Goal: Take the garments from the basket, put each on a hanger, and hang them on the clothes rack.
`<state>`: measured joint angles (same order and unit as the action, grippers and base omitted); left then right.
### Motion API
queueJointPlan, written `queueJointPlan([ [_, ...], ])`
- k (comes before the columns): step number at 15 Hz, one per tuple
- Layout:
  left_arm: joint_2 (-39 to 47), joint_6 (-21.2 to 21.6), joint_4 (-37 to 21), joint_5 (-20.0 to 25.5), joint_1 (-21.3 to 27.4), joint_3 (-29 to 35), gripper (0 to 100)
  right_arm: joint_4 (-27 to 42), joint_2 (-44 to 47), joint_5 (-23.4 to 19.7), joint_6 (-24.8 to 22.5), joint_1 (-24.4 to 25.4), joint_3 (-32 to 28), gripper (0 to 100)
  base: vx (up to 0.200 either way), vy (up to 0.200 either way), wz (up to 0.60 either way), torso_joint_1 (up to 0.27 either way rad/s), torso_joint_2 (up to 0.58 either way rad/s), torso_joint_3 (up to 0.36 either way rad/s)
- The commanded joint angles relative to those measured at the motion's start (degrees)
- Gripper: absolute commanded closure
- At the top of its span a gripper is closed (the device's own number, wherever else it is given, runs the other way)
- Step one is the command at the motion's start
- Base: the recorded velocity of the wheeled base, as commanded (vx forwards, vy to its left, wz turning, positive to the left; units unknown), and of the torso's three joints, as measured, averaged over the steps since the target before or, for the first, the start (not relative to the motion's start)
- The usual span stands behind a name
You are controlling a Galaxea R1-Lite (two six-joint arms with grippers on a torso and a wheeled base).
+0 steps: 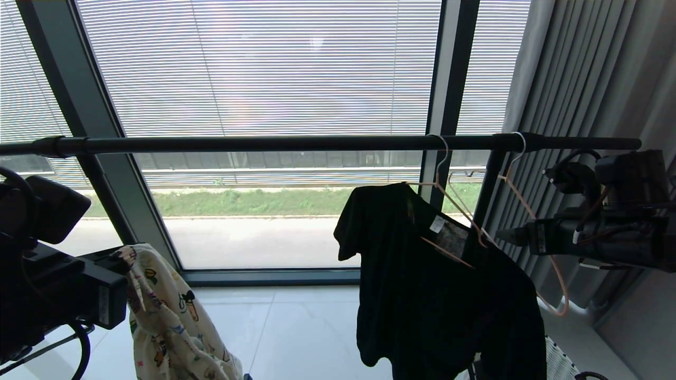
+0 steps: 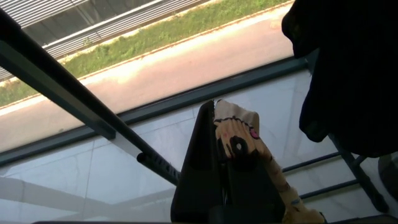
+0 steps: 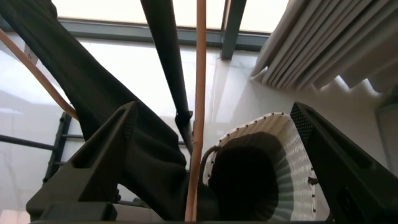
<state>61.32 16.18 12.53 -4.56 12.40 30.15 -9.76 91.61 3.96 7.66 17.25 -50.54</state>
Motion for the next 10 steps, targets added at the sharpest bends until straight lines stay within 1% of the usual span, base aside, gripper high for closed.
queueJointPlan([
  [1,0.12,-0.01,0.04,-0.01,0.08,0.09,100,0.01,0.67,-0.01,-0.01,-0.02,0.01,0,0.0,0.0,0.0,0.0,0.0,0.0],
  [4,0.03,-0.01,0.04,-0.01,0.08,0.09,100,-2.36,1.9,-0.01,-0.18,-0.02,0.01,0,0.0,0.0,0.0,0.0,0.0,0.0],
  [5,0.03,-0.01,0.04,-0.01,0.08,0.09,100,-3.59,2.34,-0.01,-0.27,-0.02,0.01,100,0.0,0.0,0.0,0.0,0.0,0.0],
  [10,-0.41,-0.18,0.04,-0.01,0.08,0.0,100,-4.3,2.69,0.08,-0.27,-0.02,-0.26,100,0.0,0.0,0.0,0.0,0.0,0.0],
])
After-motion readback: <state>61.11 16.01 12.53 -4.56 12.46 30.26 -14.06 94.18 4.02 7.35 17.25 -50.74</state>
